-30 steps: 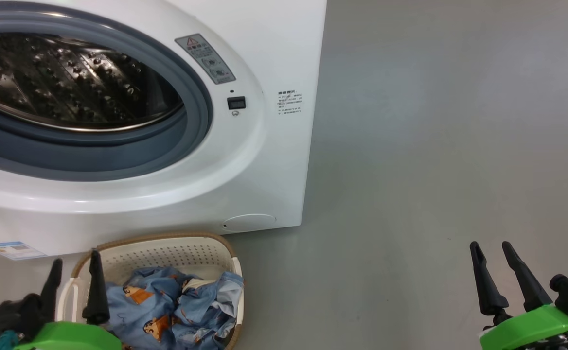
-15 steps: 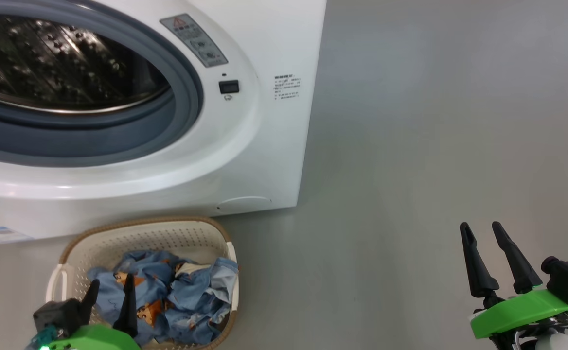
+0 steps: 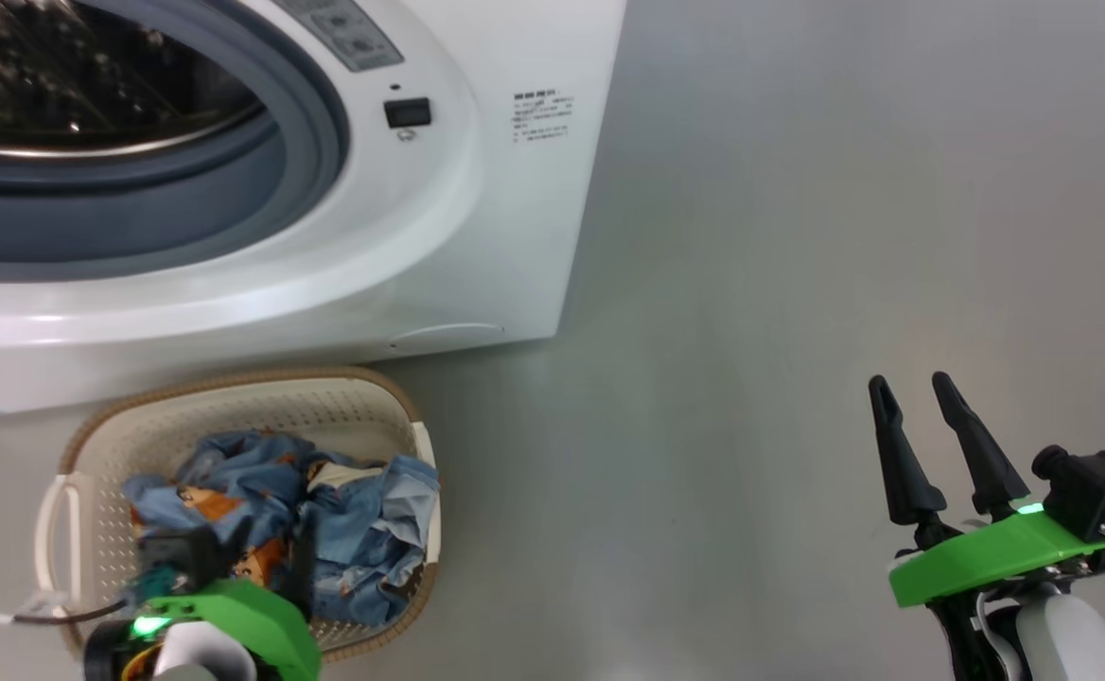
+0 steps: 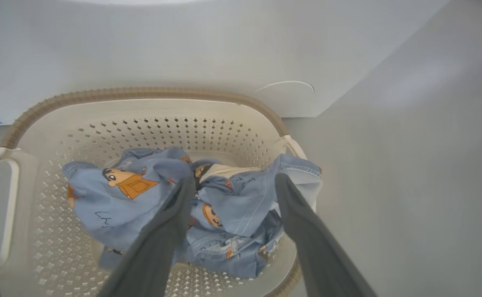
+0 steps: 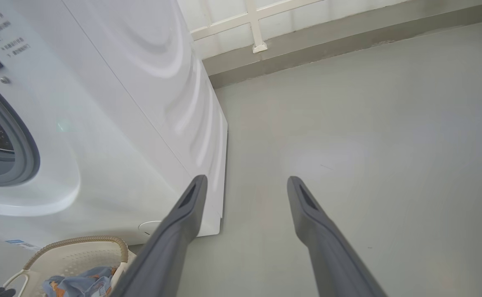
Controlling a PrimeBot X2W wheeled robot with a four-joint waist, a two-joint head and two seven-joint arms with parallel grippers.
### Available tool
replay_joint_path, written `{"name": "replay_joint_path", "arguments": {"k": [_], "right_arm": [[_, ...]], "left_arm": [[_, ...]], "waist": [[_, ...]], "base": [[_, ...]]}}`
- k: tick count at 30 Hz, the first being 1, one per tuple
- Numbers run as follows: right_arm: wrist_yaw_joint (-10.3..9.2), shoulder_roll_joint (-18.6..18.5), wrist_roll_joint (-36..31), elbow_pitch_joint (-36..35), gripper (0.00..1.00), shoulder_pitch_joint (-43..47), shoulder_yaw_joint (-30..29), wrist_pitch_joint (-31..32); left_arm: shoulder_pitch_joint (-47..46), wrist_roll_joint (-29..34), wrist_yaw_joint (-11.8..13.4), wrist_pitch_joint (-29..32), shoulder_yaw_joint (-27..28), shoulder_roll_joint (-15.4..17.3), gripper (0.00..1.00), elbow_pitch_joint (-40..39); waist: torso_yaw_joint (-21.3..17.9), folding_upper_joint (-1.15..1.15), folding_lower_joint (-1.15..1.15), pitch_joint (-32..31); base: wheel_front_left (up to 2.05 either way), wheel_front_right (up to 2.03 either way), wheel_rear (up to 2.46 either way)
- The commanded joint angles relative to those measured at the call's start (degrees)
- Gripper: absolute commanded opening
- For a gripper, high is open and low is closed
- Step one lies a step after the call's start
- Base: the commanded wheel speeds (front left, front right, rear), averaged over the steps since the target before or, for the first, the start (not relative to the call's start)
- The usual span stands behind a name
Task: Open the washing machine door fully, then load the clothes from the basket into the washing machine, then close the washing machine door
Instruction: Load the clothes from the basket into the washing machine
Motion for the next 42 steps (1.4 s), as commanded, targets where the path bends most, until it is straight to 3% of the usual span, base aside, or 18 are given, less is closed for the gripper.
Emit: {"name": "replay_joint_path", "arguments": {"k": [1,29,42], "right_arm": [[0.08,-0.13,-0.97,-1.37,1.00,-0.80,1.46,-0.74],[0.08,2.37,-1.54,-3.23,1.00,-8.18,2.53,-0.74],[0.08,3.26,-1.91,-4.56,1.00,-9.66,2.99,-0.74]], "left_arm": [[-1.64,-1.77,-0.14,-0.38,-1.47,1.98,1.00,1.55],[-18.74,-25.81,-0.14,2.47,-27.56,9.24,1.00,13.52],[-22.42,-32.02,-0.14,6.72,-37.43,11.61,1.00,15.78]], "waist": [[-1.07,0.00,0.00,2.51],[-5.77,0.00,0.00,17.59],[-6.98,0.00,0.00,21.89]], "base": [[0.00,0.00,0.00],[0.00,0.00,0.00],[0.00,0.00,0.00]]}}
